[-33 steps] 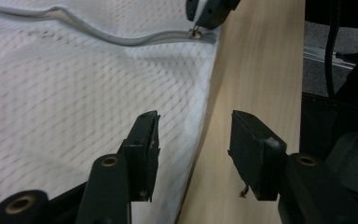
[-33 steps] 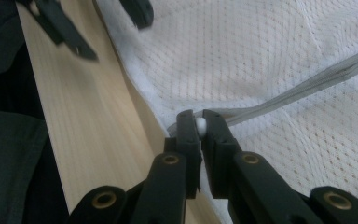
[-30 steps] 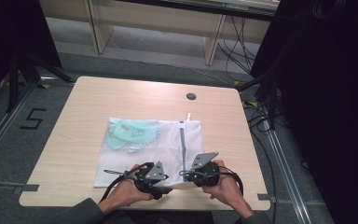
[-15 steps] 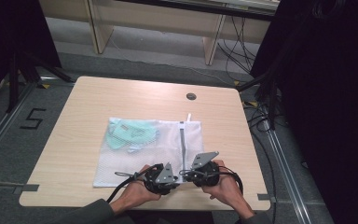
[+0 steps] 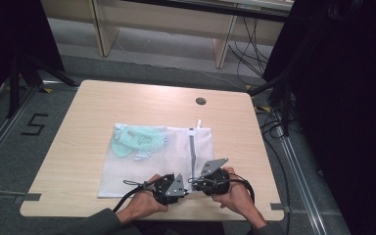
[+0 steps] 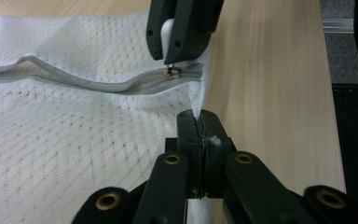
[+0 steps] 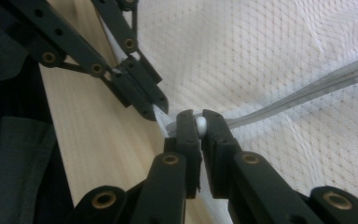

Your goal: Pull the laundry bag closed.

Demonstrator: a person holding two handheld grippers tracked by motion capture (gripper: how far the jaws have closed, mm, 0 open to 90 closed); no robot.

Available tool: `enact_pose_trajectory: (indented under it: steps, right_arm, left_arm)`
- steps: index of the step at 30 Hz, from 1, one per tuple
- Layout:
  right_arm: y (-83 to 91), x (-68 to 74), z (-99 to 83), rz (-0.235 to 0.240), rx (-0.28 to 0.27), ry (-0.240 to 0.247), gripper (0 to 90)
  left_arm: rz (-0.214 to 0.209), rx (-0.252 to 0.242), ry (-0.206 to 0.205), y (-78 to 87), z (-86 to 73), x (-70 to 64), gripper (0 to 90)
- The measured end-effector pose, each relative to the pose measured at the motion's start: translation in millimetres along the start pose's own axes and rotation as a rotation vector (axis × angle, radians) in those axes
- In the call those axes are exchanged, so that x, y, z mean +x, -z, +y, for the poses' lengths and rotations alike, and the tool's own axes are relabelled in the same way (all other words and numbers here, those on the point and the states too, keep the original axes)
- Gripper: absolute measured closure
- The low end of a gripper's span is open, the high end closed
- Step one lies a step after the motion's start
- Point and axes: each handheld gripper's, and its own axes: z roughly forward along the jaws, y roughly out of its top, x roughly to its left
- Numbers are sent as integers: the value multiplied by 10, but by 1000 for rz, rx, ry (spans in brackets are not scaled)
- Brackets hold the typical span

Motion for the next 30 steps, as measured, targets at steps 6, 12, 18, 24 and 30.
enact_pose_trajectory:
  steps: [6,12,18,24,30]
  right_arm:
    - [-22,-63,-10,26,8,-4,866]
    - [-54,-95,-19,42,29,-11,867]
    - [-73,-121,-19,67,31,-48,867]
    - [-116,-145,2,70,42,-48,867]
    - [-157,-169,12,81,54,-53,867]
  left_arm:
    - [-30,-1,-7,-17,-2,-30,887]
    - [-5,14,-46,-18,-3,-43,889]
    - [-39,2,-4,-22,-5,-46,888]
    - [-33,4,-9,-13,-4,-39,890]
    - [-45,23,-26,13,-12,-19,891]
